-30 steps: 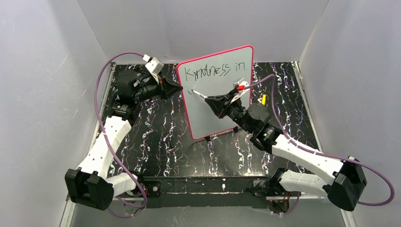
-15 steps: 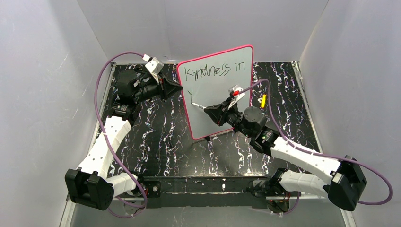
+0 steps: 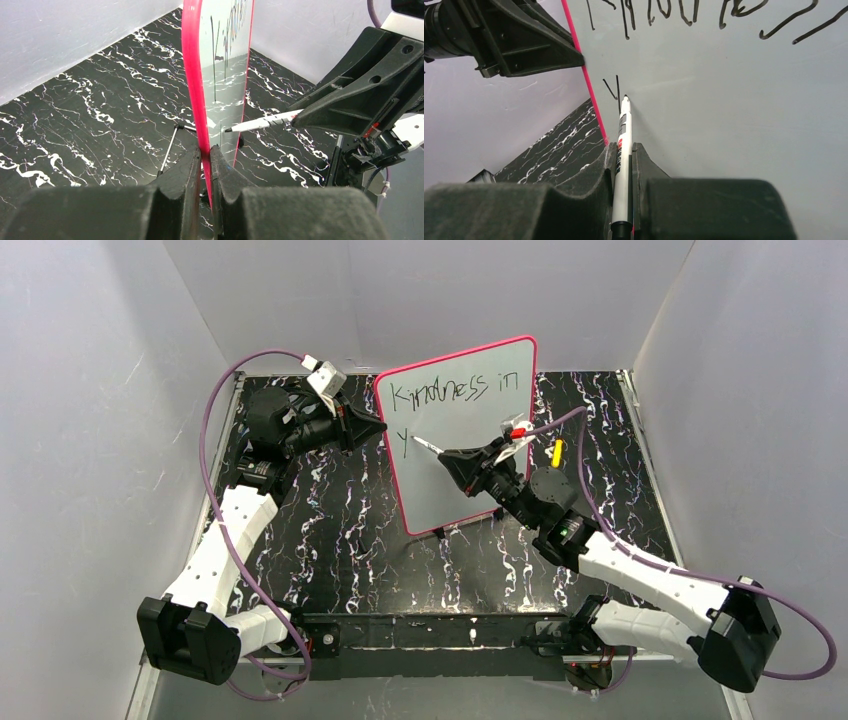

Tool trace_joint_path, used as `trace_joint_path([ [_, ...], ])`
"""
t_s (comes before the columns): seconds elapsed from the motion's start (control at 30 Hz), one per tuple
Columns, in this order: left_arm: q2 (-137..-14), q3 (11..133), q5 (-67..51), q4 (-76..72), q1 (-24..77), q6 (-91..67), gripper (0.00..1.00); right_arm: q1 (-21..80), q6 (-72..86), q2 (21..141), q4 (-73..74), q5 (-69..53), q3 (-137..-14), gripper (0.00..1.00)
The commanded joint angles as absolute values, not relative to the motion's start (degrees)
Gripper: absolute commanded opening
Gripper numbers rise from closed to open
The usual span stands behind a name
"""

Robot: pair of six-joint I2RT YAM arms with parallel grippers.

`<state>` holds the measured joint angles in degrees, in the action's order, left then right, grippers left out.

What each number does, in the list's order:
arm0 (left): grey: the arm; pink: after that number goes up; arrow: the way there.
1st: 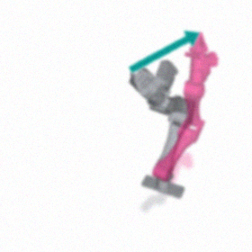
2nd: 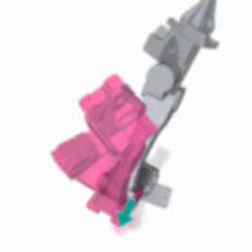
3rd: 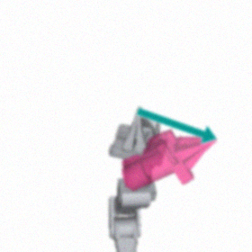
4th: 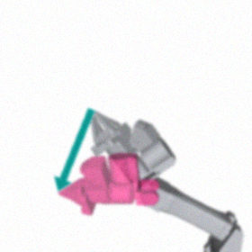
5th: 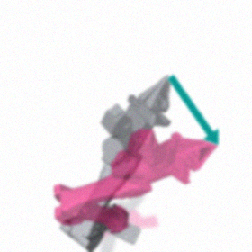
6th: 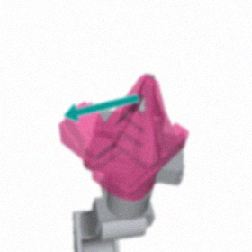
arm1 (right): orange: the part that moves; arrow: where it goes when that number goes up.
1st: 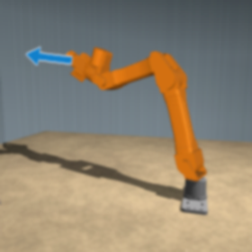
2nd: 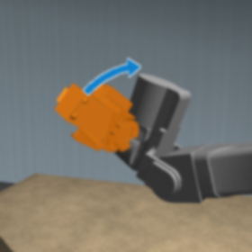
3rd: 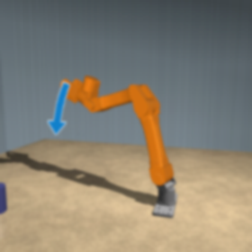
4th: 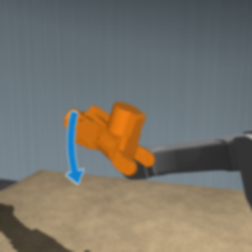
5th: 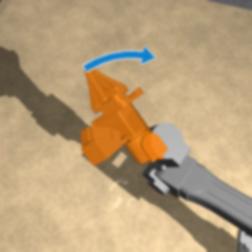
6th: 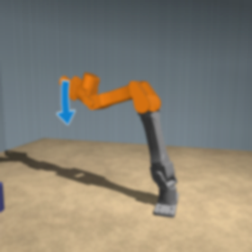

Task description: Write a sentence on the whiteboard

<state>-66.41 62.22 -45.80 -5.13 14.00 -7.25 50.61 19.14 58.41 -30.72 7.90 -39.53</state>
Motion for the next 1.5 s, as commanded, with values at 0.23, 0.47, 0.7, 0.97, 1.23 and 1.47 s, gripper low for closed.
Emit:
trace_joint_path([
  [0.23, -65.58, 61.44, -48.16, -3.08, 14.39, -6.89, 0.0, 50.46, 16.38, 60.01, -37.01, 12.17, -41.01, 0.01],
  [0.47, -65.57, 61.48, -48.1, -3.08, 14.37, -6.94, 0.0, 50.53, 16.37, 61.93, -33.1, 8.55, -42.12, 0.01],
  [0.7, -65.66, 61.46, -48.16, -3.08, 14.41, -6.94, 0.0, 50.54, 17.51, 58.59, -29.71, 11.25, -39.06, 0.01],
  [0.97, -65.87, 61.53, -48.25, -3.14, 14.37, -7.09, 0.0, 50.53, 16.47, 57.32, -30.54, 14.66, -39.2, 0.01],
  [1.23, -65.9, 61.6, -48.25, -3.16, 14.49, -7.08, 0.0, 50.53, 16.31, 60.98, -36.65, 12.36, -41.73, 0.01],
  [1.47, -65.76, 61.54, -48.25, -3.16, 14.5, -7.05, 0.0, 50.54, 16.6, 61.32, -36.91, 11.62, -41.87, 0.01],
])
